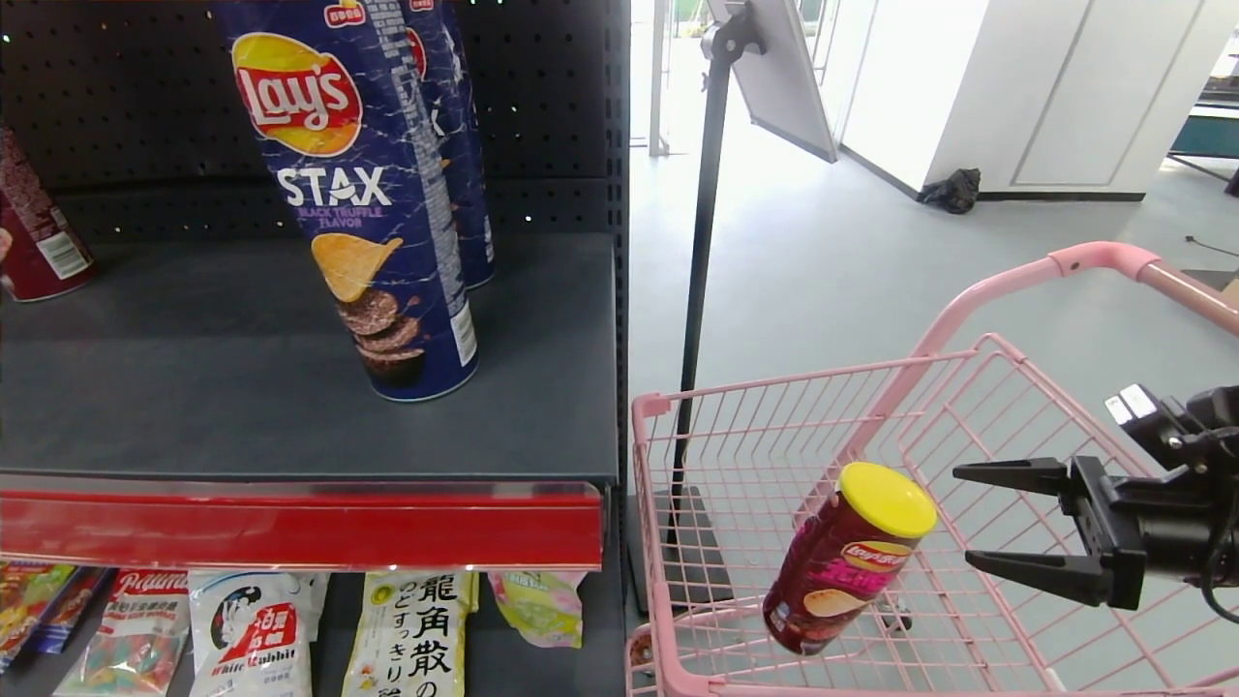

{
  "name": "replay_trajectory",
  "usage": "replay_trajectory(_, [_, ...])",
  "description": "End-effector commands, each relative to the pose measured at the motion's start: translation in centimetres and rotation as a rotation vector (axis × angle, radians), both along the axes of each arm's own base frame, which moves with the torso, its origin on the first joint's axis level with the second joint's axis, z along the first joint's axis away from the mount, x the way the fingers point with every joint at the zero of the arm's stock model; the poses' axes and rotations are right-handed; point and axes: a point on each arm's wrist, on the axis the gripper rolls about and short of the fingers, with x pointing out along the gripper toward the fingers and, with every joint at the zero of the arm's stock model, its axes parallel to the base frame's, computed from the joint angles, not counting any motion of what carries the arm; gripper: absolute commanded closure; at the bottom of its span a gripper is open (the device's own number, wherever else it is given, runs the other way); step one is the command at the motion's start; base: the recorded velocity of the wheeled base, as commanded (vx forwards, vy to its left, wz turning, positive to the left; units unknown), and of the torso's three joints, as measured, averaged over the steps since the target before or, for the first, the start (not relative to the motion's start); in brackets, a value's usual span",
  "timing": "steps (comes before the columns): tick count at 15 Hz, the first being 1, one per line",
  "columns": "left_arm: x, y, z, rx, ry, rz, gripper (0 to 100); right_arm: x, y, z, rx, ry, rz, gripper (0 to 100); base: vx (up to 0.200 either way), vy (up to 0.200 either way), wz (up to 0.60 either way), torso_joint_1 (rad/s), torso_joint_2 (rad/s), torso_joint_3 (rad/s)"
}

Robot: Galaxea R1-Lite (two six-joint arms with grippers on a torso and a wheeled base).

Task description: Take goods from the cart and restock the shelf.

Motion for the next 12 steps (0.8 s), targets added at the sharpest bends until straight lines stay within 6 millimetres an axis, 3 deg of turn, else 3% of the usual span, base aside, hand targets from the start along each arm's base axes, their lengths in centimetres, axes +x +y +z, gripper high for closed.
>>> replay_trajectory(1, [0.0, 0.0, 0.0, 0.000, 0.000, 0.001, 0, 0.4, -0.1, -1.7, 0.015, 0.071, -0.001, 0, 0.000, 0.000, 0.00, 0.000, 0.00, 0.000])
replay_trajectory(5, [0.0, 0.0, 0.0, 0.000, 0.000, 0.001, 0, 2.3, -0.5, -2.9, 0.023, 0.107, -0.001, 0, 0.000, 0.000, 0.00, 0.000, 0.00, 0.000])
replay_trajectory(7, [0.0, 0.0, 0.0, 0.000, 0.000, 0.001, 0, 3.8, 0.9, -3.0, 0.018, 0.097, 0.065, 0, 0.000, 0.000, 0.00, 0.000, 0.00, 0.000])
replay_trajectory(12, [0.0, 0.0, 0.0, 0.000, 0.000, -0.001, 0, 3.9, 5.4, -3.1, 0.016, 0.109, 0.231, 0, 0.000, 0.000, 0.00, 0.000, 0.00, 0.000])
